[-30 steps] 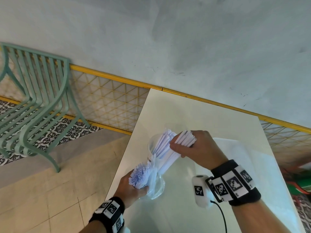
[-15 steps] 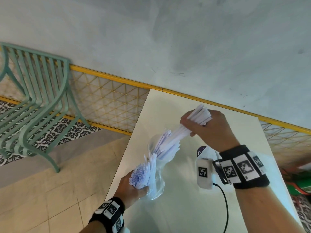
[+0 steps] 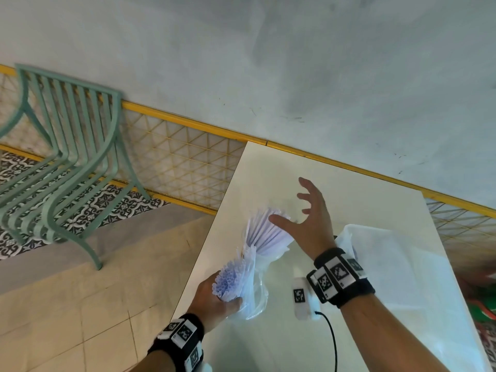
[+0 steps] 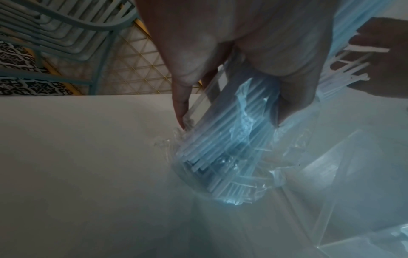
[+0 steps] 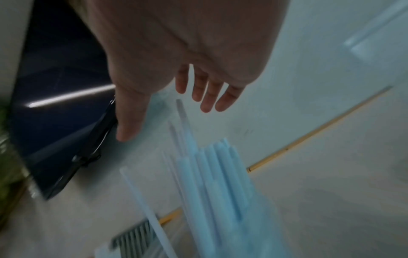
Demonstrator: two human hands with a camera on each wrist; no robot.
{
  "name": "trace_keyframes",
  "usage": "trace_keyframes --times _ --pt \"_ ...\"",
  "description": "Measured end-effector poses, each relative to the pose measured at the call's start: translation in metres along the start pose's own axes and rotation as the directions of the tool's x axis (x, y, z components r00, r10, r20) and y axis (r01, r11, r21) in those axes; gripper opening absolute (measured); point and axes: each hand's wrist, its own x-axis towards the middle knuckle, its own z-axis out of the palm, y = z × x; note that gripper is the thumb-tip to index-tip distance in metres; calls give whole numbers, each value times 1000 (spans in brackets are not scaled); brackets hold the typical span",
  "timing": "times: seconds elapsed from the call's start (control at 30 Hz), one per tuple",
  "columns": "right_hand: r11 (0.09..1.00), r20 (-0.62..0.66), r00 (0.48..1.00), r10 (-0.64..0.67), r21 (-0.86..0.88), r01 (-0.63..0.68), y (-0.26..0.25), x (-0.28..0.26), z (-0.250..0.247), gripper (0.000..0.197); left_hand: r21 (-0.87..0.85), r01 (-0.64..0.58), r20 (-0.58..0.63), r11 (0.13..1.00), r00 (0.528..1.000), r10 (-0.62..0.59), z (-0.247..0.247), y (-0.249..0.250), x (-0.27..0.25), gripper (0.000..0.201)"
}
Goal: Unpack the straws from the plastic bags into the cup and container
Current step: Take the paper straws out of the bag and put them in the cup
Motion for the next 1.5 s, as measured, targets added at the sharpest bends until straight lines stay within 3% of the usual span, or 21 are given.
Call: trace_keyframes --times 0.1,0.2,0.33,0.43,0.53,0.8,0.93,1.07,1.17,1.27,1.33,1.4,1.5 --pt "945 203 969 -143 -262 194 3 -9 13 78 -1 4 11 1000 1000 -4 -1 -2 1 34" --pt "841 366 926 -90 -471 268 13 -16 29 80 -16 8 14 1000 1000 -8 -1 -4 2 35" --pt "861 253 961 -112 -459 221 15 -13 40 88 -22 11 18 1000 1000 -10 -1 -4 3 39" --pt "828 243 964 -108 -514 223 9 -3 49 86 -18 6 19 1000 1000 -6 -1 -6 4 38" --pt "805 214 968 -134 -546 232 5 6 60 70 -24 10 28 1000 1000 -9 -1 -5 4 38" --pt "931 156 988 -21 -356 76 2 26 67 12 -15 20 31 1000 999 -20 -3 -5 3 38" --pt "930 219 970 -103 -325 172 7 31 54 13 -12 8 35 1000 999 -7 -3 -3 4 37" --pt "756 382 919 -99 -572 319 18 23 46 14 -3 4 41 1000 999 -3 -3 -4 6 36" --pt "715 317 929 -189 -604 352 12 16 37 34 -5 9 48 1000 999 -9 -4 -4 7 37" --pt "735 152 913 -378 -551 396 -8 -3 20 21 -2 13 49 1000 999 -13 -5 -4 8 38" --pt "744 220 901 -375 -509 434 -12 -22 13 15 0 21 52 1000 998 -21 -5 -5 8 37" --pt "744 361 892 -273 -508 434 -5 -40 13 19 -5 35 42 999 998 -35 -4 -5 8 37" --pt "666 480 852 -209 -568 484 14 -55 19 26 -25 50 31 998 998 -49 -2 -6 6 37"
